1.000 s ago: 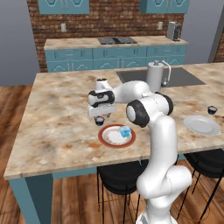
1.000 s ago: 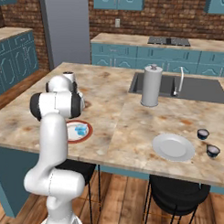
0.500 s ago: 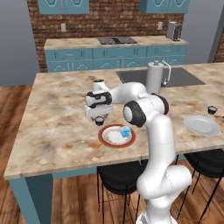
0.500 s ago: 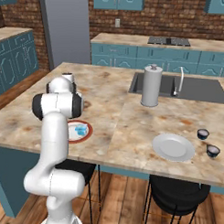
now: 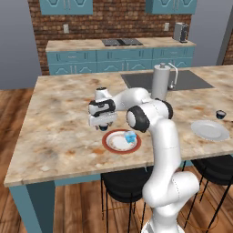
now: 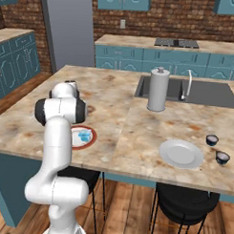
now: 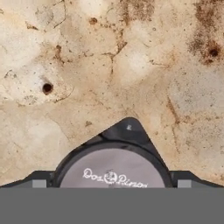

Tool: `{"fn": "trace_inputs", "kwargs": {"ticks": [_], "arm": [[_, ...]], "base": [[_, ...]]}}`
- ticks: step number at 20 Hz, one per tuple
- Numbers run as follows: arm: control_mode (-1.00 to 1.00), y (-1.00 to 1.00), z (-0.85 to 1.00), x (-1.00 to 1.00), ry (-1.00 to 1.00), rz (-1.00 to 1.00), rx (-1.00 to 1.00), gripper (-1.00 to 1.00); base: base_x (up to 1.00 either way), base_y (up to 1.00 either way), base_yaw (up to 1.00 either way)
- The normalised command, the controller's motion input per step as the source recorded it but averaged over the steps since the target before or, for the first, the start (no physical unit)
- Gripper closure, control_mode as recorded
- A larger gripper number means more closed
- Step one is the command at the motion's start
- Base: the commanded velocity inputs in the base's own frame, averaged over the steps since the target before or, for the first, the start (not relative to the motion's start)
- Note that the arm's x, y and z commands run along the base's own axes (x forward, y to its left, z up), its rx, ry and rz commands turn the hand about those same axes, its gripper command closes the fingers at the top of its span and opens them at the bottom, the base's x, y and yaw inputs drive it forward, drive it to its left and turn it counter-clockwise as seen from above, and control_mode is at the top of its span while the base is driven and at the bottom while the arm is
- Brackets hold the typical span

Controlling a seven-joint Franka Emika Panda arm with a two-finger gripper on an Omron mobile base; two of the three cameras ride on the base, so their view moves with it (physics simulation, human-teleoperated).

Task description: Place two yogurt containers on each plate.

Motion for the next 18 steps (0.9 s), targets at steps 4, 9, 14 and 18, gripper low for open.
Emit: {"fn": "trace_inputs", "kwargs": {"ticks": [4, 9, 14, 18], "arm": [[-1.00, 0.00, 0.00, 0.00, 0.00, 0.00, 0.00, 1.00], [-1.00, -0.13, 0.08, -0.13, 0.00, 0.00, 0.00, 1.00], [-1.00, -0.40, 0.75, -0.66, 0.00, 0.01, 0.02, 1.00], [-1.00, -0.14, 0.36, -0.82, 0.03, 0.18, 0.00, 1.00]], "base": [[0.00, 0.00, 0.00], [0.00, 0.00, 0.00], [0.00, 0.00, 0.00], [0.00, 0.00, 0.00]]}}
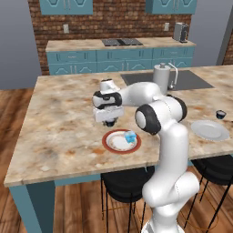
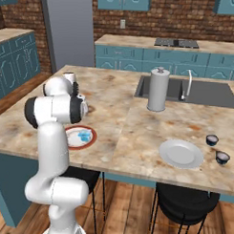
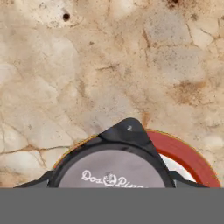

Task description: Place two yogurt containers on each plate.

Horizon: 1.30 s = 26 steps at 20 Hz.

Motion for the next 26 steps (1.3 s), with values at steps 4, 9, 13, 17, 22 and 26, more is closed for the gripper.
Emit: {"fn": "trace_inputs", "kwargs": {"ticks": [4, 9, 13, 17, 22, 26], "arm": [[-1.00, -0.02, 0.09, -0.87, 0.05, 0.30, 0.00, 1.00], [-1.00, -0.07, -0.14, -0.37, 0.03, 0.32, 0.00, 1.00], [-1.00, -0.01, -0.29, 0.01, 0.04, 0.22, 0.00, 1.00], [-1.00, 0.00, -0.40, 0.00, 0.05, 0.01, -0.01, 1.00], [-1.00, 0.00, -0.28, 0.00, 0.00, 0.00, -0.05, 1.00], [-1.00, 0.00, -0.06, 0.00, 0.00, 0.00, -0.01, 1.00]], "base": [[0.00, 0.00, 0.00], [0.00, 0.00, 0.00], [0.00, 0.00, 0.00], [0.00, 0.00, 0.00], [0.00, 0.00, 0.00], [0.00, 0.00, 0.00]]}}
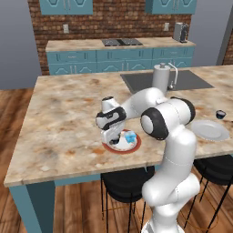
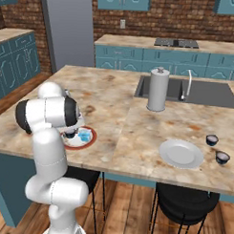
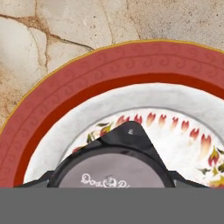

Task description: Place two yogurt containers on each plate.

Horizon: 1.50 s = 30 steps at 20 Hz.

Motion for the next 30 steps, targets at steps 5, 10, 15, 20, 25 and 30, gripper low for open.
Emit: {"fn": "trace_inputs", "kwargs": {"ticks": [5, 10, 15, 20, 25, 30], "arm": [[-1.00, 0.00, 0.00, 0.00, 0.00, 0.00, 0.00, -1.00], [-1.00, 0.00, 0.04, -0.02, -0.01, 0.00, 0.00, -1.00], [-1.00, 0.00, 0.37, -0.30, -0.14, 0.00, 0.00, -1.00], [-1.00, -0.45, 0.50, -0.60, -0.16, -0.12, 0.13, -1.00], [-1.00, -0.78, 0.86, -0.27, -0.13, -0.20, 0.27, -1.00], [-1.00, -0.69, 0.27, -0.27, 0.03, -0.32, 0.00, -1.00]], "base": [[0.00, 0.00, 0.00], [0.00, 0.00, 0.00], [0.00, 0.00, 0.00], [0.00, 0.00, 0.00], [0.00, 0.00, 0.00], [0.00, 0.00, 0.00]]}}
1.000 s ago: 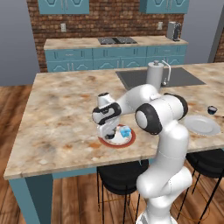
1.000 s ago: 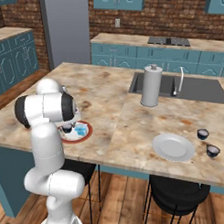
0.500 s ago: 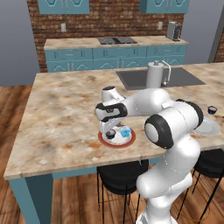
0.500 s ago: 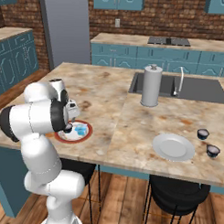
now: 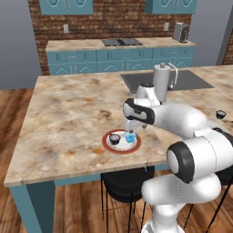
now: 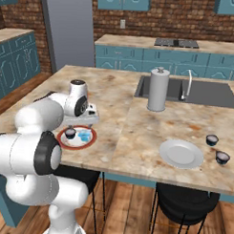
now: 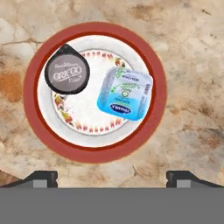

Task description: Place two yogurt containers on each plate.

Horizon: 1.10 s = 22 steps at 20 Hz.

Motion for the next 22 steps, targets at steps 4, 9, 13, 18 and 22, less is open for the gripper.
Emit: {"fn": "trace_inputs", "kwargs": {"ticks": [4, 9, 13, 18, 22], "arm": [[-1.00, -0.23, 0.37, -0.35, 0.11, -0.40, -0.02, -1.00], [-1.00, -0.01, 0.00, 0.00, 0.10, -0.13, 0.00, -1.00], [-1.00, -0.02, -0.03, 0.00, 0.00, 0.00, 0.00, -1.00], [1.00, 0.00, 0.00, 0.00, 0.00, 0.00, 0.00, -1.00], [1.00, 0.00, 0.00, 0.00, 0.00, 0.00, 0.00, -1.00]], "base": [[0.00, 0.00, 0.00], [0.00, 0.00, 0.00], [0.00, 0.00, 0.00], [0.00, -0.90, 0.00], [0.09, -1.00, -0.02]]}}
